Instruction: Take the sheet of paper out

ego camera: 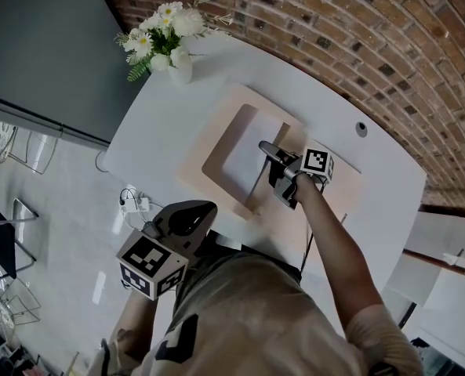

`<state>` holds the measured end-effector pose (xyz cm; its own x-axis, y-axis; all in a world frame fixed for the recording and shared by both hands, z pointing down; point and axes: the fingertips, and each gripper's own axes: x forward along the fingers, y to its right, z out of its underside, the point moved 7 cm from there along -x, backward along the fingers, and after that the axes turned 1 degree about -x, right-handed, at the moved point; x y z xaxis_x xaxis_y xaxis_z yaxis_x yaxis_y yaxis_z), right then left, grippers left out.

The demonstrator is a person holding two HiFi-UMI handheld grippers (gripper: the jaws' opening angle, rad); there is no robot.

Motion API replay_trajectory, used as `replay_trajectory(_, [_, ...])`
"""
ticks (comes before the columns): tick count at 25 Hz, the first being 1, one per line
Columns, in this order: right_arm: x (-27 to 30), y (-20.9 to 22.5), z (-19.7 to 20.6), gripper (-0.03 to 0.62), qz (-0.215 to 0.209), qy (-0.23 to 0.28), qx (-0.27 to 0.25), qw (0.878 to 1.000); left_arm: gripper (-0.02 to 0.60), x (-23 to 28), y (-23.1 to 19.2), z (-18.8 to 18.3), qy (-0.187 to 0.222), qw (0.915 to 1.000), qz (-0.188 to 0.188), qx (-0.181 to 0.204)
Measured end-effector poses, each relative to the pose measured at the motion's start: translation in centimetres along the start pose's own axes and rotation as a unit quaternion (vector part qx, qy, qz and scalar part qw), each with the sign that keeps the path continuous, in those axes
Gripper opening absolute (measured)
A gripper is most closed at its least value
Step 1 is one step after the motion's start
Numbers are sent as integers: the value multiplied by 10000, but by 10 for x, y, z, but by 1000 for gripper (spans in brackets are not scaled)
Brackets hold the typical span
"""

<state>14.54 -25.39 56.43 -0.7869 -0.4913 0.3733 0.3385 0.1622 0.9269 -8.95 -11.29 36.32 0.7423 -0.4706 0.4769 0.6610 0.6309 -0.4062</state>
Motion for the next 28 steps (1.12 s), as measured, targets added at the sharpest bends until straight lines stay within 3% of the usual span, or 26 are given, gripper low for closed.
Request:
replay_trajectory(2, [-1, 1, 0, 191, -50, 31, 77, 10000, 14, 0, 0, 1, 4, 10000, 4, -4])
replay_trajectory(3, [-2, 2, 0, 175, -15, 74, 100, 9999, 14, 0, 0, 1, 1, 10000, -4, -25])
replay_trajectory(8, [-2, 6, 2, 229, 431, -102, -297, 9986, 14, -2, 1, 4, 0, 10000, -13, -45])
replay_trajectory(12, [3, 6, 1, 226, 370, 23, -180, 9991, 14, -2, 1, 5, -30, 10000, -44, -46])
replay_trajectory(16, [0, 5, -2, 161, 104, 265, 8, 9996, 14, -6, 0, 6, -33, 9999, -128, -38])
replay_trajectory(23, [5, 5, -2, 187, 201, 44, -473, 9987, 14, -6, 0, 9, -75, 9998, -158, -38])
replay_trajectory(28, [3, 4, -9, 187, 254, 358, -513, 9977, 14, -5, 1, 7, -45, 9999, -123, -10])
